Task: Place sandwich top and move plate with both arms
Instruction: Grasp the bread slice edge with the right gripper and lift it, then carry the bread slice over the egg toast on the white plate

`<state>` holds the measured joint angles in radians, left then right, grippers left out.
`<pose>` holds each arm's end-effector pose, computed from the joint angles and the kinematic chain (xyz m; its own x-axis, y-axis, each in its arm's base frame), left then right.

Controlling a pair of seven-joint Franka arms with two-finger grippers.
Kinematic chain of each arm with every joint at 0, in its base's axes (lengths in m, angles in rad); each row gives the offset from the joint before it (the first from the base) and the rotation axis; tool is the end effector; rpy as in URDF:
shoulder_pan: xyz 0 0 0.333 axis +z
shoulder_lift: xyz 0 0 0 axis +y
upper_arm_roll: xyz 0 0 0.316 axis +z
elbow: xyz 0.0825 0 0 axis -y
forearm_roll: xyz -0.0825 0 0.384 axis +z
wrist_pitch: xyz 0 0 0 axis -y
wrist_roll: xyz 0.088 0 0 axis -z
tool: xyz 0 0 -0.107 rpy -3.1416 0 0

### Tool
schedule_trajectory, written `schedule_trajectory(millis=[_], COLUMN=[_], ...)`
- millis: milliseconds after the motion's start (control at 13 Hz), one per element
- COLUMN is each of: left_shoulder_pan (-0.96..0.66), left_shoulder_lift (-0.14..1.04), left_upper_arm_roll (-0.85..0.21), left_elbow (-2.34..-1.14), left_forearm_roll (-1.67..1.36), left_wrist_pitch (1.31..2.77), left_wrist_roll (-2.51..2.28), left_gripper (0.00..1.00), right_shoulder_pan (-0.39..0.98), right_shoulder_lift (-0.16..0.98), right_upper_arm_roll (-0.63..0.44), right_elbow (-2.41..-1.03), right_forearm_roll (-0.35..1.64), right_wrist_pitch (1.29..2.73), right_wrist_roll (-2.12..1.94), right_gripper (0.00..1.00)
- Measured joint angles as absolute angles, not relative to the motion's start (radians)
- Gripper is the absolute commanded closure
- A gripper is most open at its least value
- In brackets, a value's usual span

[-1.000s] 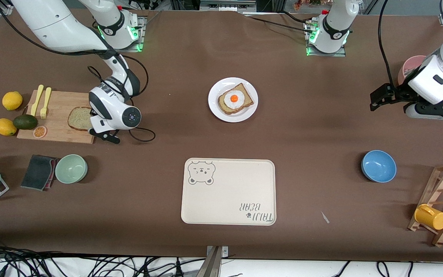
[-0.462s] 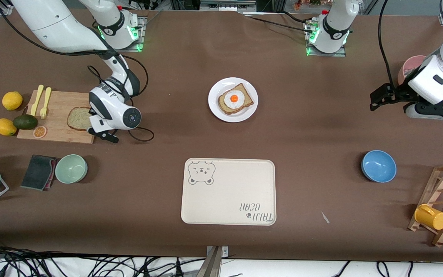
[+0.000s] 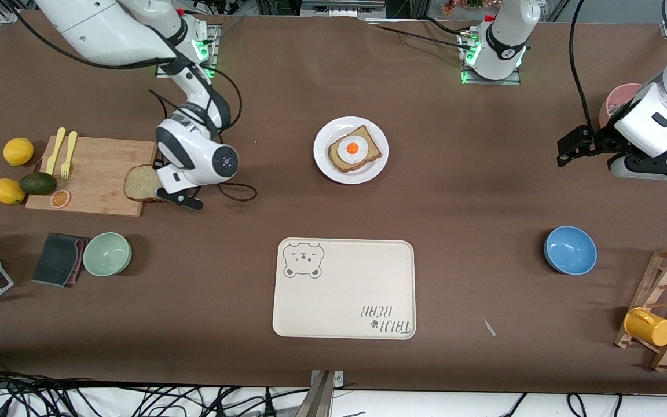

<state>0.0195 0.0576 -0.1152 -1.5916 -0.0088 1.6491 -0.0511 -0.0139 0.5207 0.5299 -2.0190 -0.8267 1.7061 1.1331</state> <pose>0.5752 -0.0543 0.5891 0.9990 -0.0437 -0.0005 -0.0437 -0.9989 0.0154 0.4895 0.2005 0.1950 0.9860 -0.1610 -0.0440 -0.0791 -0.6829 0.7263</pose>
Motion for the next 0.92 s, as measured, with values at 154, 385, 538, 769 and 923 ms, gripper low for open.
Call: schedule_trajectory(millis=[154, 385, 538, 769, 923], left_shoulder_pan=[0.019, 0.019, 0.019, 0.019, 0.019], left_shoulder_lift=[0.058, 0.058, 0.058, 0.058, 0.057], left_upper_arm_roll=[-0.115, -0.115, -0.115, -0.116, -0.116], left_elbow=[-1.592, -1.592, -1.592, -1.592, -1.592], left_forearm_roll=[-0.009, -0.009, -0.009, -0.009, -0.009], left_wrist_pitch=[1.649, 1.649, 1.649, 1.649, 1.649], left_wrist_roll=[-0.051, -0.051, -0.051, -0.051, -0.051], left_gripper=[0.00, 0.00, 0.00, 0.00, 0.00], right_shoulder_pan=[-0.012, -0.006, 0.002, 0.152, 0.304], right_shoulder_lift=[0.506, 0.491, 0.499, 0.573, 0.653], right_upper_arm_roll=[0.682, 0.878, 0.945, 0.907, 0.830], right_elbow=[-1.954, -1.874, -1.802, -1.605, -1.469], right_forearm_roll=[-0.810, -0.776, -0.773, -0.794, -0.819], right_wrist_pitch=[1.617, 1.582, 1.582, 1.554, 1.541], right_wrist_roll=[1.134, 1.137, 1.137, 1.135, 1.135], right_gripper=[1.00, 1.00, 1.00, 1.00, 1.00])
